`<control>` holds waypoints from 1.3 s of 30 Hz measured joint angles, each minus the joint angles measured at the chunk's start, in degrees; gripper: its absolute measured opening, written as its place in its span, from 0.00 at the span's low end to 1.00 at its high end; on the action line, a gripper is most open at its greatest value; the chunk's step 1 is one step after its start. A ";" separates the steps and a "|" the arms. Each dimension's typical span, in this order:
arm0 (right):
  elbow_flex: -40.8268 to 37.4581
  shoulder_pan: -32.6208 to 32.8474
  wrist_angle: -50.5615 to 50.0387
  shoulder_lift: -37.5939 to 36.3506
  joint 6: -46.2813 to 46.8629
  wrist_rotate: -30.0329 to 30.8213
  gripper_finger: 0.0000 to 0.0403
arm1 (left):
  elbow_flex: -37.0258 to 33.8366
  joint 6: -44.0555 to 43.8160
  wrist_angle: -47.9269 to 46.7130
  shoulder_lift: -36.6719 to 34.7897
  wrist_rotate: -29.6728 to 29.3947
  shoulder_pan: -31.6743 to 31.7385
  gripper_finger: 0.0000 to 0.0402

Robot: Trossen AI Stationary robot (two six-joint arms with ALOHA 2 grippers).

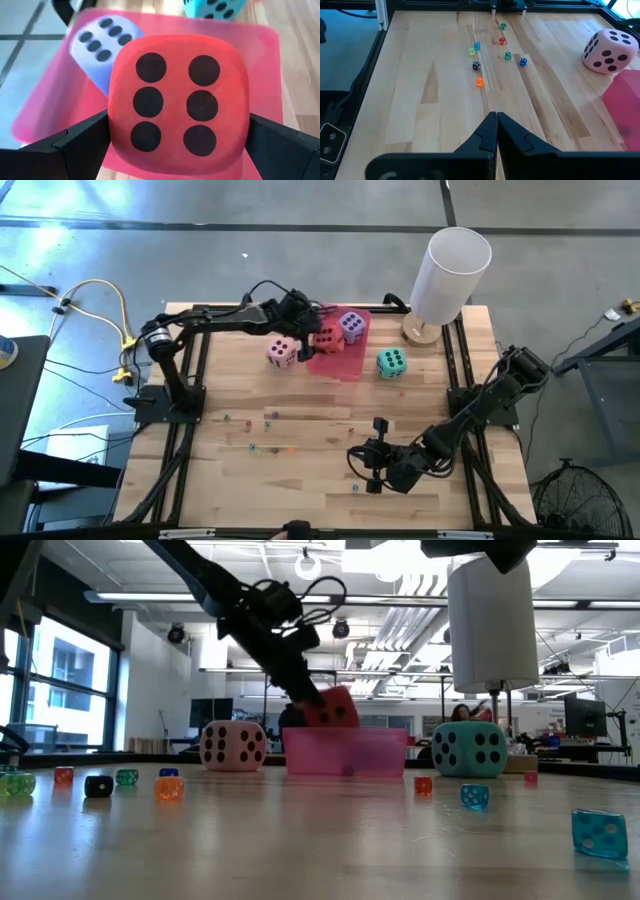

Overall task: Pick & Place Dice
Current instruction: Put the large red dice into the bin

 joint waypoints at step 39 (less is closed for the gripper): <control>0.01 0.04 -0.30 0.00 0.02 -0.39 0.00 | 0.11 -17.25 3.34 1.60 -10.17 -1.38 0.99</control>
